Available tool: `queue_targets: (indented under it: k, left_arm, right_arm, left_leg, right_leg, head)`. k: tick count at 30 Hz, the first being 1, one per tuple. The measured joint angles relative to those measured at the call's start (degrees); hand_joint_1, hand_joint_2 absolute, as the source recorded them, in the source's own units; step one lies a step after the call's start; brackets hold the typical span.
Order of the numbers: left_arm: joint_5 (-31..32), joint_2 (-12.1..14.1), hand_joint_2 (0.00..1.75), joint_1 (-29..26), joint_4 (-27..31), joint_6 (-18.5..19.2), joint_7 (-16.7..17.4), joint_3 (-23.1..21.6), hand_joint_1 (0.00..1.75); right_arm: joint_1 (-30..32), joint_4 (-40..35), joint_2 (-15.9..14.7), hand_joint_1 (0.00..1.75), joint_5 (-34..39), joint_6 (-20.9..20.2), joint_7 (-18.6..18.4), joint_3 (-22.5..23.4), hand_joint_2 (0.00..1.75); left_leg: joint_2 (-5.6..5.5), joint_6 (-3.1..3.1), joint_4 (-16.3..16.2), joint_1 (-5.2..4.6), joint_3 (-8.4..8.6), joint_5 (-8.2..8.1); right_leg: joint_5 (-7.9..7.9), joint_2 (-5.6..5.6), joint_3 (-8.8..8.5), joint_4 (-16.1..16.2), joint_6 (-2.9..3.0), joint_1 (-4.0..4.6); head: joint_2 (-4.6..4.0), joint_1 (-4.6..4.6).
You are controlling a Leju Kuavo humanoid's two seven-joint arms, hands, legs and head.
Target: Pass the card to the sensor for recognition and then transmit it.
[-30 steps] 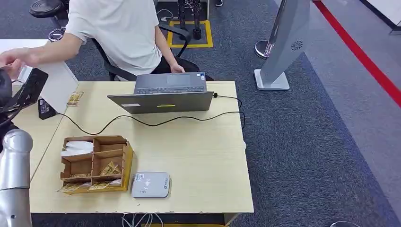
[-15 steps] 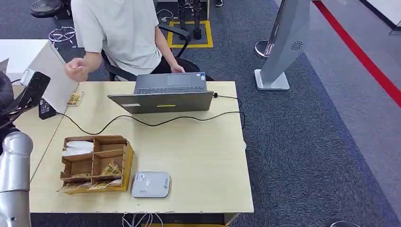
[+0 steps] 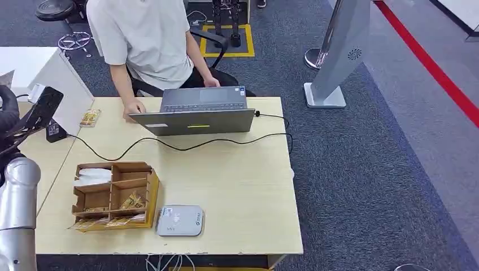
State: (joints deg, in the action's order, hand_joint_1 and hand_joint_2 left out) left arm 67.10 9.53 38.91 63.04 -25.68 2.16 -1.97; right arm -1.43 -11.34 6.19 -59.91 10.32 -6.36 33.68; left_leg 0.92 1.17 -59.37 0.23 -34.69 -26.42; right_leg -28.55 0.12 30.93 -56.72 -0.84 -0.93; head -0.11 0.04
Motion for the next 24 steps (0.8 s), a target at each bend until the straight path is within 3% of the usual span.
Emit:
queue_targets:
  k: [4, 10, 13, 14, 16, 24]
  left_arm:
    - [-0.2, -0.1, 1.75, -1.0, 1.2, 0.0, -1.0, -0.5, 1.75]
    - [1.0, -2.5, 1.75, -8.5, 12.4, -0.2, -2.2, -5.3, 1.75]
    - [1.1, -2.8, 1.75, -9.6, 13.7, -0.2, -2.4, -6.1, 1.75]
    - [1.4, -3.7, 1.75, -12.4, 18.3, 0.5, -2.9, -9.6, 1.75]
    - [1.6, -4.5, 1.75, -14.6, 21.4, 1.6, -3.0, -12.9, 1.75]
    - [1.5, -6.6, 1.75, -20.0, 27.9, 2.9, -2.9, -22.3, 1.75]
  right_arm:
    - [0.0, 0.0, 0.0, 0.00, -0.1, 0.0, 0.0, 0.0, 1.75]
    - [0.0, 0.0, 0.0, 0.00, -0.1, 0.3, -0.1, 0.1, 1.75]
    - [0.0, 0.0, 0.0, 0.00, -0.1, 0.3, -0.1, 0.1, 1.75]
    - [0.1, 0.0, 0.0, 0.00, -0.1, 0.3, -0.2, 0.4, 1.75]
    - [0.1, 0.0, 0.0, 0.00, -0.1, 0.3, -0.3, 0.7, 1.75]
    - [0.2, 0.0, 0.0, 0.00, -0.1, 0.5, -0.4, 1.2, 1.75]
  left_leg:
    - [0.00, 0.00, 0.0, 0.00, 0.00, 0.00]
    - [-0.01, 0.02, 0.0, -0.05, -0.03, -0.03]
    - [0.00, 0.03, 0.0, -0.06, -0.03, -0.06]
    - [0.00, 0.06, 0.0, -0.08, -0.04, -0.08]
    - [-0.02, 0.06, 0.0, -0.09, -0.04, -0.09]
    - [-0.01, 0.06, 0.0, -0.12, -0.04, -0.09]
  right_leg:
    - [0.00, 0.00, 0.00, 0.0, 0.00, 0.00]
    - [-0.01, -0.01, 0.01, 0.1, -0.01, -0.04]
    - [-0.01, 0.00, 0.01, 0.1, -0.01, -0.05]
    - [-0.01, -0.01, 0.03, 0.1, -0.01, -0.06]
    - [-0.02, -0.04, 0.02, 0.1, -0.03, -0.08]
    - [-0.02, -0.02, 0.04, 0.1, -0.02, -0.05]
  head:
    - [0.00, 0.00]
    - [0.00, 0.00]
    - [0.00, 0.02]
    - [0.00, 0.02]
    - [0.00, 0.00]
    - [0.00, 0.00]
